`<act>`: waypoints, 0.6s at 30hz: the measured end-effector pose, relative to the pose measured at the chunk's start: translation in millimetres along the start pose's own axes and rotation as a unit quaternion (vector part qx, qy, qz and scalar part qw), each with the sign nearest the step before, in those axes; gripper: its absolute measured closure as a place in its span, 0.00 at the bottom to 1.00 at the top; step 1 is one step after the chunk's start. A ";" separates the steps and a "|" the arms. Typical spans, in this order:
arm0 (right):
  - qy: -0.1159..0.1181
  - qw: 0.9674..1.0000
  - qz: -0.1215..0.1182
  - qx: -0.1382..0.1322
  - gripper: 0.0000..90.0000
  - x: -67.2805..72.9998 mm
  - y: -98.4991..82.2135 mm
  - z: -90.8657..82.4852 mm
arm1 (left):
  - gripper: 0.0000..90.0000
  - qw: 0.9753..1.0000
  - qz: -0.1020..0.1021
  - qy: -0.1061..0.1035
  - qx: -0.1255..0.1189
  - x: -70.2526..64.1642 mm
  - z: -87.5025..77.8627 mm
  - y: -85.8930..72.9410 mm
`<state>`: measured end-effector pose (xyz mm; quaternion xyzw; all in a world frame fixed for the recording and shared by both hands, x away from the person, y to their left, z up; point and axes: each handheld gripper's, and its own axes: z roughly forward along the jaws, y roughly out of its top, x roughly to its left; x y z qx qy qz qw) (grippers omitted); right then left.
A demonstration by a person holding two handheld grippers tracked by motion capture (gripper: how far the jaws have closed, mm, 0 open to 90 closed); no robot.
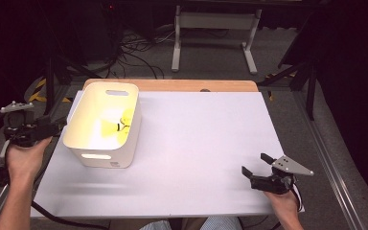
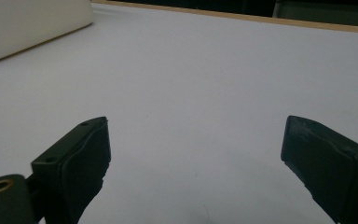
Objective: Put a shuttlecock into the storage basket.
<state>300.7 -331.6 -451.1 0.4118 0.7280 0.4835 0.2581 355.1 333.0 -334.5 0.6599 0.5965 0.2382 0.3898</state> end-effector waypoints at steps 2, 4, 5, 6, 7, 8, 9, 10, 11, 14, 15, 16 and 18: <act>0.000 1.000 0.000 0.000 0.10 0.2 0.1 0.0 | 0.45 1.000 -0.001 0.001 0.000 0.8 0.3 -1.9; 0.001 1.000 0.000 0.000 0.10 0.5 0.1 0.2 | 0.44 1.000 0.001 0.002 0.001 1.7 0.7 -3.9; 0.001 1.000 0.000 0.000 0.10 0.4 0.2 0.2 | 0.44 1.000 0.000 0.003 0.000 2.3 0.9 -4.9; 0.001 1.000 0.000 0.001 0.10 0.5 0.2 0.3 | 0.44 1.000 -0.001 0.004 0.000 3.1 1.0 -5.7; 0.001 1.000 -0.001 0.001 0.10 0.2 0.2 0.6 | 0.44 1.000 -0.003 0.004 0.000 3.8 1.3 -6.5; 0.001 1.000 -0.002 0.001 0.10 -0.1 0.2 1.1 | 0.44 1.000 -0.004 0.003 0.001 4.5 1.4 -7.3; 0.001 1.000 -0.002 0.002 0.10 0.0 0.3 1.3 | 0.44 1.000 -0.004 0.005 0.001 4.6 1.3 -8.1; 0.001 1.000 -0.003 0.002 0.10 0.4 0.4 1.4 | 0.44 1.000 -0.004 0.005 0.001 4.7 1.1 -8.9; 0.001 1.000 -0.004 0.002 0.10 0.8 0.4 1.3 | 0.44 1.000 -0.004 0.006 0.001 4.9 0.9 -9.7; 0.002 1.000 -0.005 0.000 0.10 1.1 0.5 1.2 | 0.44 1.000 -0.007 0.006 0.001 6.9 0.2 -12.0; 0.001 1.000 -0.004 0.001 0.10 1.0 0.5 1.1 | 0.44 1.000 -0.008 0.007 0.002 7.5 0.1 -12.6; 0.001 1.000 -0.004 0.001 0.10 0.8 0.4 1.2 | 0.44 1.000 -0.009 0.007 0.003 8.3 0.2 -13.3; 0.001 1.000 -0.004 0.002 0.10 0.6 0.4 1.4 | 0.44 1.000 -0.010 0.007 0.003 9.0 0.4 -14.0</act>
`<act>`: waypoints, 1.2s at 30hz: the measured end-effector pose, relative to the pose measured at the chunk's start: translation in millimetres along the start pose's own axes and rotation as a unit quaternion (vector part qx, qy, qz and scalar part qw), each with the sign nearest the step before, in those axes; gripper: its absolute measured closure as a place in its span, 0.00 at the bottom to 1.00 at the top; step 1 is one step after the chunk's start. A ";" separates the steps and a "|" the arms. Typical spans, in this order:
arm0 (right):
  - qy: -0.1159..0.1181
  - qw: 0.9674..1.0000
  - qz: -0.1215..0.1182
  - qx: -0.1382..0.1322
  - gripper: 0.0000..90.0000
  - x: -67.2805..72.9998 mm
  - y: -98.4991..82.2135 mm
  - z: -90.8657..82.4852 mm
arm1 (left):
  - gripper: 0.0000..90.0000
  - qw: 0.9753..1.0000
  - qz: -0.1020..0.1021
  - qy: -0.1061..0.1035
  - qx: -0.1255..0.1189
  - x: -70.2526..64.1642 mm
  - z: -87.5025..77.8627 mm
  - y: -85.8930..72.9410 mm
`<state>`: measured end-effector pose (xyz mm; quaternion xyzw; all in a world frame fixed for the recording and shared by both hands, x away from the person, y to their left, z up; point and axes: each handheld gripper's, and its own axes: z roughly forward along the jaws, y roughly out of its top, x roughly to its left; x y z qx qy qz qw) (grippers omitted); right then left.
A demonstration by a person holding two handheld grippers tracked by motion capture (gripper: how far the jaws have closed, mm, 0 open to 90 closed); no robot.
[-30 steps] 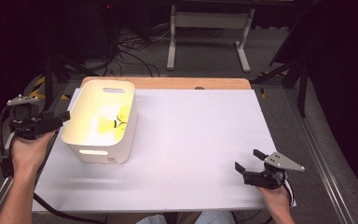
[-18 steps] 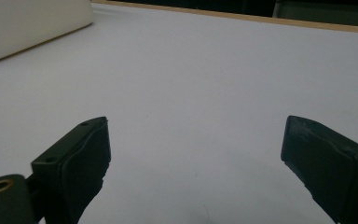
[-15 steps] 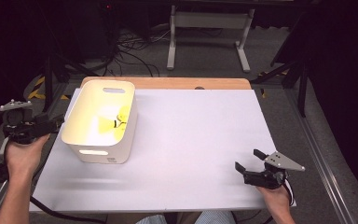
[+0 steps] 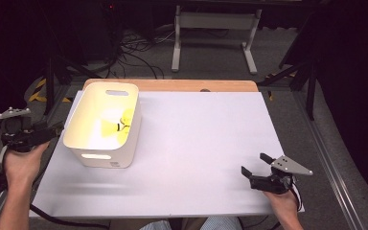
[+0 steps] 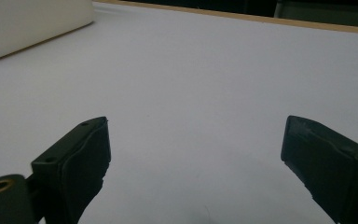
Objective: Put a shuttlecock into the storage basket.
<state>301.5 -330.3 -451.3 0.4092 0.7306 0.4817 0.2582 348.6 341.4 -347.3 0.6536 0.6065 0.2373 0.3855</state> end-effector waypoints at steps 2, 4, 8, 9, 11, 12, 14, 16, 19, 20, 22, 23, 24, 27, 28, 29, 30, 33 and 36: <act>0.002 1.000 0.000 0.000 0.10 0.4 0.1 0.5 | 0.44 1.000 -0.002 0.002 0.003 2.3 0.6 -1.5; 0.002 1.000 -0.001 0.000 0.10 0.7 0.3 0.8 | 0.44 1.000 -0.003 0.003 0.003 3.6 0.3 -3.7; 0.001 1.000 -0.002 -0.001 0.10 0.9 0.6 0.8 | 0.44 1.000 -0.003 0.004 0.002 5.1 -0.2 -8.8; -0.001 1.000 -0.001 -0.001 0.10 0.7 0.5 0.6 | 0.44 1.000 -0.003 0.004 0.002 5.1 -0.2 -8.8; -0.001 1.000 0.000 -0.002 0.10 0.4 0.5 0.4 | 0.44 1.000 -0.005 0.004 0.003 5.8 -0.1 -11.0; -0.002 1.000 0.000 -0.002 0.10 0.1 0.5 0.1 | 0.44 1.000 -0.003 0.006 0.004 5.7 0.0 -12.1; -0.001 1.000 0.000 -0.003 0.10 0.1 0.5 0.0 | 0.44 1.000 -0.003 0.005 0.005 5.3 0.2 -13.4; -0.001 1.000 -0.001 -0.003 0.10 0.3 0.5 0.0 | 0.44 1.000 -0.002 0.004 0.004 4.8 -0.1 -14.8; 0.000 1.000 -0.001 -0.003 0.10 0.5 0.5 0.1 | 0.43 1.000 -0.001 0.003 0.003 3.7 -0.5 -16.8; 0.000 1.000 -0.001 -0.003 0.10 0.5 0.5 0.1 | 0.43 1.000 0.000 0.003 0.004 3.5 -0.6 -17.2; 0.000 1.000 -0.001 -0.003 0.10 0.6 0.5 0.2 | 0.43 1.000 0.002 0.003 0.003 2.6 -0.6 -18.6; 0.000 1.000 -0.002 -0.002 0.10 0.6 0.4 0.3 | 0.42 1.000 0.004 0.003 0.004 2.1 -0.7 -19.4; 0.000 1.000 -0.002 -0.002 0.10 0.6 0.4 0.3 | 0.42 1.000 0.007 0.003 0.006 1.8 -0.6 -20.1; 0.000 1.000 -0.002 -0.002 0.10 0.7 0.4 0.1 | 0.42 1.000 0.008 0.006 0.009 2.1 -1.3 -23.8; 0.001 1.000 -0.001 -0.002 0.10 0.7 0.3 0.3 | 0.42 1.000 0.005 0.005 0.008 2.2 -1.3 -25.0; 0.000 1.000 -0.001 0.000 0.10 0.8 0.3 0.5 | 0.42 1.000 0.003 0.004 0.006 2.8 -1.7 -26.3; 0.001 1.000 -0.002 0.000 0.10 0.9 0.4 0.8 | 0.42 1.000 0.002 0.002 0.006 3.4 -2.1 -27.1; 0.001 1.000 -0.003 0.000 0.10 1.5 0.4 0.7 | 0.42 1.000 -0.002 0.003 0.005 4.0 -3.0 -29.6; 0.001 1.000 -0.002 0.000 0.10 1.1 0.2 0.7 | 0.42 1.000 -0.005 0.000 0.002 4.6 -5.0 -31.7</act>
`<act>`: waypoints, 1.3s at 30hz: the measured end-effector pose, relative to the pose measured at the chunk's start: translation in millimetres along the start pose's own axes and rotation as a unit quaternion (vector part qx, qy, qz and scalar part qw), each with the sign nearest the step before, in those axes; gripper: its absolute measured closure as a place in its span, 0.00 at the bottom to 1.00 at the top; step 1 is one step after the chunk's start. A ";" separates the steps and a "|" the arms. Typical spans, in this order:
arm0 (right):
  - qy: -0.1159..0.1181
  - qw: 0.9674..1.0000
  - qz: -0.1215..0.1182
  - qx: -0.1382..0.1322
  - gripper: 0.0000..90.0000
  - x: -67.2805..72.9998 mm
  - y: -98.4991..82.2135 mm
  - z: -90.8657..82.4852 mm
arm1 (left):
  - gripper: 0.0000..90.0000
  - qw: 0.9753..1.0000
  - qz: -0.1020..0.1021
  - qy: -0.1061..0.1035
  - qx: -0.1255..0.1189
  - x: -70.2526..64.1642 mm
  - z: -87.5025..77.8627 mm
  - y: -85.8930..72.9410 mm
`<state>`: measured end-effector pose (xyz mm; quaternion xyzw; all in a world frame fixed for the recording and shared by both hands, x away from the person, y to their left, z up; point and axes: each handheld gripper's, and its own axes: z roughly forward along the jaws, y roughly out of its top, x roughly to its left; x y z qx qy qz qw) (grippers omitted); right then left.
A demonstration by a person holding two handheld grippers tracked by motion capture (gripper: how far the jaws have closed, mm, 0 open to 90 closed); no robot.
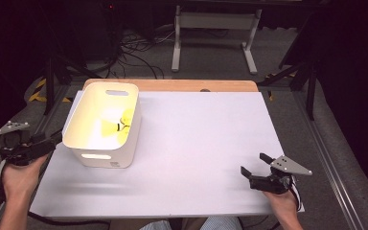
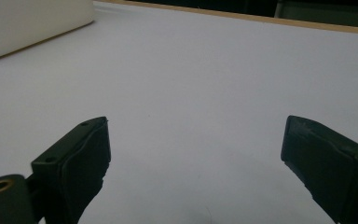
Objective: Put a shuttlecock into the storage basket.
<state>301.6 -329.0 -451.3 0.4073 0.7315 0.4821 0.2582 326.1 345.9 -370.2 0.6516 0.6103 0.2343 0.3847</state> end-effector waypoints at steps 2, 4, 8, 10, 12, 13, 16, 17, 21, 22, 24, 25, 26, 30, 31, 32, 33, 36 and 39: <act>-0.001 1.000 0.000 0.001 0.10 0.1 0.0 0.1 | 0.42 1.000 0.001 -0.001 -0.001 -0.2 -1.8 -1.6; 0.000 1.000 -0.001 0.001 0.10 0.4 0.1 0.3 | 0.42 1.000 0.001 -0.001 -0.001 -0.4 -2.4 -3.7; -0.001 1.000 -0.002 0.002 0.10 0.4 0.1 0.1 | 0.42 1.000 0.000 -0.001 -0.001 -0.1 -2.4 -7.5; 0.000 1.000 -0.002 0.001 0.10 0.4 0.1 0.0 | 0.41 1.000 0.001 0.000 -0.001 -0.4 -2.0 -9.6; 0.000 1.000 -0.003 0.001 0.10 0.6 0.2 -0.1 | 0.41 1.000 0.001 0.001 -0.004 -0.7 -2.2 -11.9; 0.000 1.000 -0.003 0.001 0.10 0.7 0.2 0.0 | 0.41 1.000 0.002 0.001 -0.005 -0.9 -2.2 -13.0; 0.000 1.000 -0.002 0.001 0.10 1.3 0.2 0.2 | 0.41 1.000 0.003 -0.001 -0.007 -2.0 -3.1 -15.7; 0.000 1.000 -0.002 0.001 0.10 1.3 0.2 0.3 | 0.41 1.000 0.002 -0.001 -0.009 -2.3 -3.5 -16.8; 0.000 1.000 -0.002 0.002 0.10 1.4 0.0 0.6 | 0.41 1.000 0.003 -0.004 -0.011 -2.5 -5.1 -21.2; 0.000 1.000 -0.002 0.002 0.10 1.4 0.1 0.5 | 0.41 1.000 0.003 -0.003 -0.012 -2.8 -5.6 -22.4; 0.000 1.000 -0.002 0.001 0.10 1.6 0.2 0.4 | 0.41 1.000 0.004 -0.003 -0.013 -3.3 -7.0 -25.1; 0.000 1.000 -0.003 0.001 0.10 1.8 0.2 0.4 | 0.41 1.000 0.004 -0.004 -0.014 -3.3 -7.5 -26.1; 0.000 1.000 -0.003 0.001 0.10 1.8 0.2 0.4 | 0.41 1.000 0.004 -0.004 -0.014 -3.5 -8.3 -27.1; -0.001 1.000 -0.003 0.001 0.10 1.4 0.2 0.1 | 0.40 1.000 0.002 -0.007 -0.016 -3.8 -10.5 -29.7; -0.001 1.000 -0.003 0.000 0.10 1.3 0.2 0.0 | 0.40 1.000 0.002 -0.007 -0.018 -4.3 -11.2 -30.8; -0.001 1.000 -0.003 0.000 0.10 1.3 0.2 -0.2 | 0.40 1.000 0.002 -0.007 -0.018 -5.0 -11.6 -31.7; -0.001 1.000 -0.003 -0.001 0.10 1.2 0.2 -0.4 | 0.40 1.000 0.003 -0.009 -0.018 -5.3 -11.8 -32.2; -0.002 1.000 -0.002 -0.002 0.10 1.2 0.3 -1.1 | 0.40 1.000 0.003 -0.013 -0.020 -8.1 -12.4 -34.6; -0.002 1.000 -0.001 -0.002 0.10 1.3 0.3 -1.7 | 0.40 1.000 0.007 -0.017 -0.021 -11.4 -12.4 -36.4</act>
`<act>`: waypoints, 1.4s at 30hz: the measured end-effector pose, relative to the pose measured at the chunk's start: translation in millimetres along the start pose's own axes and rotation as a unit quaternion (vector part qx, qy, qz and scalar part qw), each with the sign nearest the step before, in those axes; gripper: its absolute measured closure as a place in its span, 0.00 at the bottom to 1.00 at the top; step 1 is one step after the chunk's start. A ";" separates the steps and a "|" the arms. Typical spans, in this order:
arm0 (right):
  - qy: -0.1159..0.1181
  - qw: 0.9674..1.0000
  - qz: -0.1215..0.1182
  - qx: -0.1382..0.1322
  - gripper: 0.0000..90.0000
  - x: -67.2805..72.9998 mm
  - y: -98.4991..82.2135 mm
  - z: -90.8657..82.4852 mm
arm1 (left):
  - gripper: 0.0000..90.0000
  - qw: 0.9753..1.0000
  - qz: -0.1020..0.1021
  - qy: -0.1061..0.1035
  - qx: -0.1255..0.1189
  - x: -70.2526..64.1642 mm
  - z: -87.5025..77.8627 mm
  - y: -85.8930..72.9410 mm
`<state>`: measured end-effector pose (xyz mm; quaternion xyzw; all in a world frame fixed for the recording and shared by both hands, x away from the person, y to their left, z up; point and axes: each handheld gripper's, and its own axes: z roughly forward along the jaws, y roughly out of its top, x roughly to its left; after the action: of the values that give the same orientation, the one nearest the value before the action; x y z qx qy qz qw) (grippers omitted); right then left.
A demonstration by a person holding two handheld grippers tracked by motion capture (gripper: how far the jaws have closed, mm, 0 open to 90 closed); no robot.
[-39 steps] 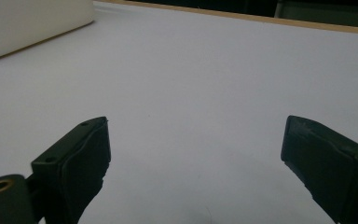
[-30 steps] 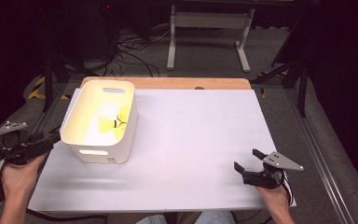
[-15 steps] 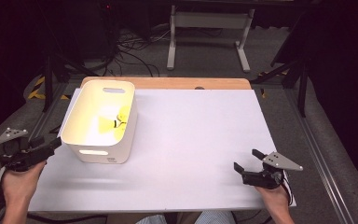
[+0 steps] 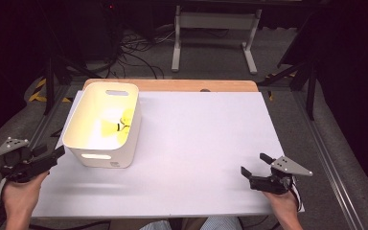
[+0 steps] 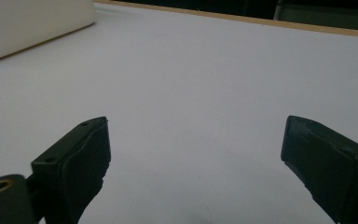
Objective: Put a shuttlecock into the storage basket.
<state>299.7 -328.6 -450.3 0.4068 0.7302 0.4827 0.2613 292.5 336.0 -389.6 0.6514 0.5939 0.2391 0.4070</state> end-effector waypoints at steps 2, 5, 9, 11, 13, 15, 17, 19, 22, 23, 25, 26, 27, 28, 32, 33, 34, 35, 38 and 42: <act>0.000 1.000 0.000 0.000 0.10 -0.1 0.0 -0.1 | 0.40 1.000 0.000 -0.001 0.000 -2.3 0.2 -0.9; -0.001 1.000 -0.002 -0.001 0.10 -0.2 0.1 -0.1 | 0.40 1.000 0.003 -0.003 -0.001 -6.1 0.9 -2.5; -0.001 1.000 -0.002 -0.001 0.10 -0.2 0.1 -0.4 | 0.40 1.000 0.000 -0.004 -0.005 -6.8 -0.3 -5.5; -0.002 1.000 -0.002 -0.002 0.10 -0.1 0.1 -0.8 | 0.40 1.000 -0.004 -0.007 -0.004 -7.1 -0.4 -6.6; -0.002 1.000 -0.001 -0.001 0.10 -0.1 0.0 -1.0 | 0.40 1.000 -0.002 -0.011 -0.004 -8.4 -0.4 -9.7; -0.001 1.000 -0.002 -0.002 0.10 0.2 0.2 -0.9 | 0.40 1.000 -0.001 -0.013 -0.003 -8.9 -0.6 -10.5; -0.001 1.000 -0.003 -0.002 0.10 0.6 0.5 -1.1 | 0.40 1.000 0.000 -0.014 -0.003 -10.5 -0.5 -12.2; -0.001 1.000 -0.001 -0.003 0.10 1.0 1.1 -1.6 | 0.40 1.000 0.002 -0.017 -0.002 -11.7 -0.3 -13.7; -0.006 1.000 0.000 -0.010 0.10 -1.1 2.4 -3.6 | 0.39 1.000 0.003 -0.019 -0.003 -13.9 -0.5 -15.7; -0.006 1.000 0.000 -0.010 0.10 -1.1 2.4 -3.9 | 0.39 1.000 0.004 -0.021 -0.005 -14.7 -0.5 -16.4; -0.006 1.000 -0.001 -0.009 0.10 -0.9 2.6 -4.1 | 0.39 1.000 0.005 -0.024 -0.007 -16.4 -0.5 -17.6; -0.006 1.000 -0.003 -0.009 0.10 -0.3 3.1 -4.0 | 0.39 1.000 0.008 -0.027 -0.007 -18.4 -0.5 -18.5; -0.006 1.000 -0.003 -0.009 0.10 -0.3 3.1 -4.0 | 0.39 1.000 0.008 -0.027 -0.007 -18.4 -0.5 -18.5; -0.006 1.000 -0.004 -0.010 0.10 0.0 3.6 -4.0 | 0.39 1.000 0.008 -0.027 -0.006 -19.7 -0.5 -18.8; -0.004 1.000 -0.006 -0.012 0.10 1.4 4.8 -4.4 | 0.39 0.999 0.008 -0.034 -0.008 -23.3 -0.3 -20.4; -0.004 1.000 -0.008 -0.011 0.10 1.5 4.8 -4.9 | 0.39 0.999 0.009 -0.036 -0.009 -24.0 0.0 -20.7; -0.003 1.000 -0.008 -0.011 0.10 1.8 4.5 -5.5 | 0.39 0.999 0.009 -0.037 -0.010 -24.8 0.4 -21.2; -0.003 1.000 -0.008 -0.010 0.10 2.1 4.1 -6.3 | 0.39 0.999 0.009 -0.038 -0.010 -25.8 0.7 -21.5; -0.003 1.000 -0.010 -0.008 0.10 3.1 3.6 -8.8 | 0.39 0.999 0.012 -0.042 -0.010 -28.8 1.6 -22.6; -0.002 1.000 -0.010 -0.008 0.10 4.1 3.2 -10.8 | 0.39 0.999 0.019 -0.049 -0.013 -34.6 2.9 -23.9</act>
<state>290.2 -329.8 -443.1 0.3980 0.7302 0.4850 0.2706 274.7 300.9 -404.7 0.6683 0.5576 0.2223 0.4394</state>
